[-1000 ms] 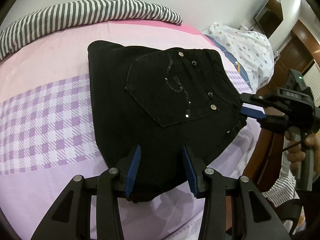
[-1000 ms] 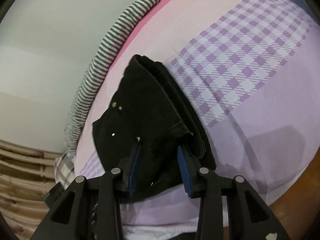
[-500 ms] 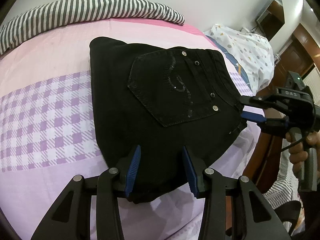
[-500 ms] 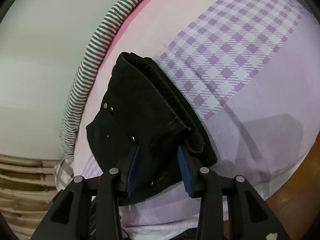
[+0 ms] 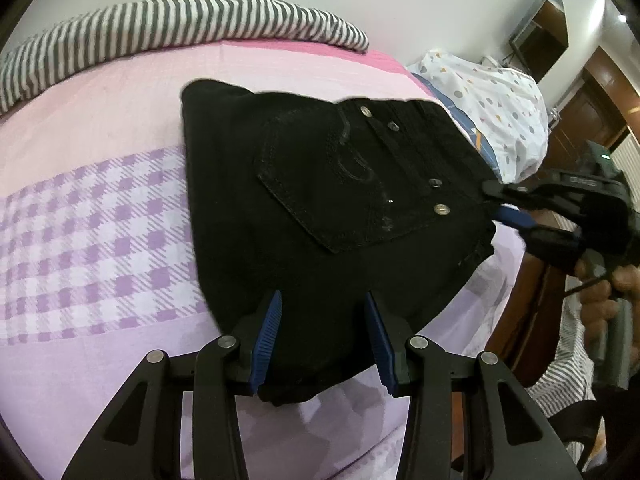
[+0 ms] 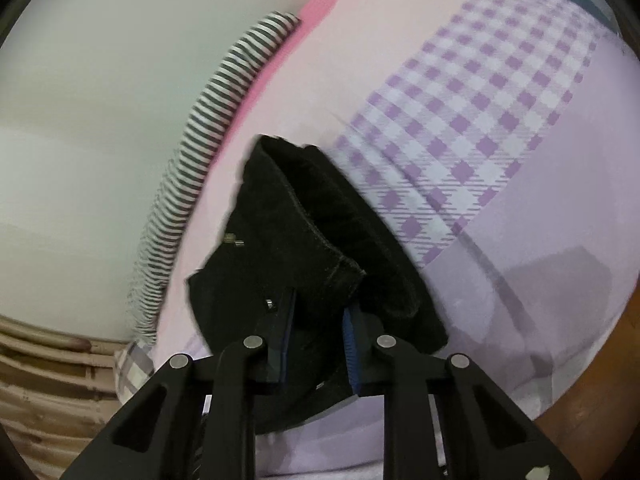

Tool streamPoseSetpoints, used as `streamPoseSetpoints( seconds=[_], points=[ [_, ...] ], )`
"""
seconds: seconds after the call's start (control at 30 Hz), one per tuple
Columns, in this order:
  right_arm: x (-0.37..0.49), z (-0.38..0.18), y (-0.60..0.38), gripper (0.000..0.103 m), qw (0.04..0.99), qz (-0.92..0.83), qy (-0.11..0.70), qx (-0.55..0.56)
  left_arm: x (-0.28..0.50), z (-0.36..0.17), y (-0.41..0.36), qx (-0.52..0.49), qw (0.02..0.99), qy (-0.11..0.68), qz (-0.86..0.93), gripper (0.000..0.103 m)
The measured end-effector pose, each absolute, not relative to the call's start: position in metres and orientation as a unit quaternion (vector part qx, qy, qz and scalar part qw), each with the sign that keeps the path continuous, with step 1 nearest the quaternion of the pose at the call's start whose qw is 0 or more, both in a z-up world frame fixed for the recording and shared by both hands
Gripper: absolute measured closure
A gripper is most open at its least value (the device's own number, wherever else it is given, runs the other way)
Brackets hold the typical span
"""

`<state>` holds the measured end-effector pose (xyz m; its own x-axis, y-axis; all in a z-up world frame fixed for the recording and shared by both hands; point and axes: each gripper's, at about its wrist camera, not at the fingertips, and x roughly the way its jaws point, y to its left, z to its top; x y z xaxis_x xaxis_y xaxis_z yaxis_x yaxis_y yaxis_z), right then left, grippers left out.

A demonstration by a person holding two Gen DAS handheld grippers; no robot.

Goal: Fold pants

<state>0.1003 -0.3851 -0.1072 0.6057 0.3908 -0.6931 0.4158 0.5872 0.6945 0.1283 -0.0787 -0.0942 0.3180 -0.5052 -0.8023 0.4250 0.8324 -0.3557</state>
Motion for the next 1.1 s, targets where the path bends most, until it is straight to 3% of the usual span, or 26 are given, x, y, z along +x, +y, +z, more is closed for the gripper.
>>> streamPoseSetpoints(
  seconds=[0.17, 0.53, 0.6, 0.7, 0.93, 1.1],
  points=[
    [0.087, -0.076, -0.375, 0.085, 0.792, -0.009, 0.435, 0.428, 0.128, -0.079, -0.071, -0.058, 0.81, 0.494, -0.309, 0.059],
    [0.084, -0.118, -0.376, 0.085, 0.781, -0.057, 0.487, 0.388, 0.131, -0.102, -0.088, -0.006, 0.777, 0.537, -0.329, 0.059],
    [0.086, -0.116, -0.376, 0.081, 0.78, -0.05, 0.493, 0.382, 0.133, -0.101, -0.088, -0.004, 0.778, 0.536, -0.328, 0.059],
    [0.085, -0.109, -0.379, 0.066, 0.778, -0.036, 0.494, 0.386, 0.131, -0.094, -0.09, -0.003, 0.783, 0.533, -0.321, 0.059],
    [0.09, -0.065, -0.38, 0.066, 0.839, -0.048, 0.448, 0.305, 0.13, -0.076, -0.088, 0.001, 0.797, 0.511, -0.321, 0.059],
    [0.122, -0.066, -0.371, 0.069, 0.851, -0.036, 0.457, 0.256, 0.125, -0.092, -0.101, 0.027, 0.784, 0.532, -0.32, 0.059]
  ],
)
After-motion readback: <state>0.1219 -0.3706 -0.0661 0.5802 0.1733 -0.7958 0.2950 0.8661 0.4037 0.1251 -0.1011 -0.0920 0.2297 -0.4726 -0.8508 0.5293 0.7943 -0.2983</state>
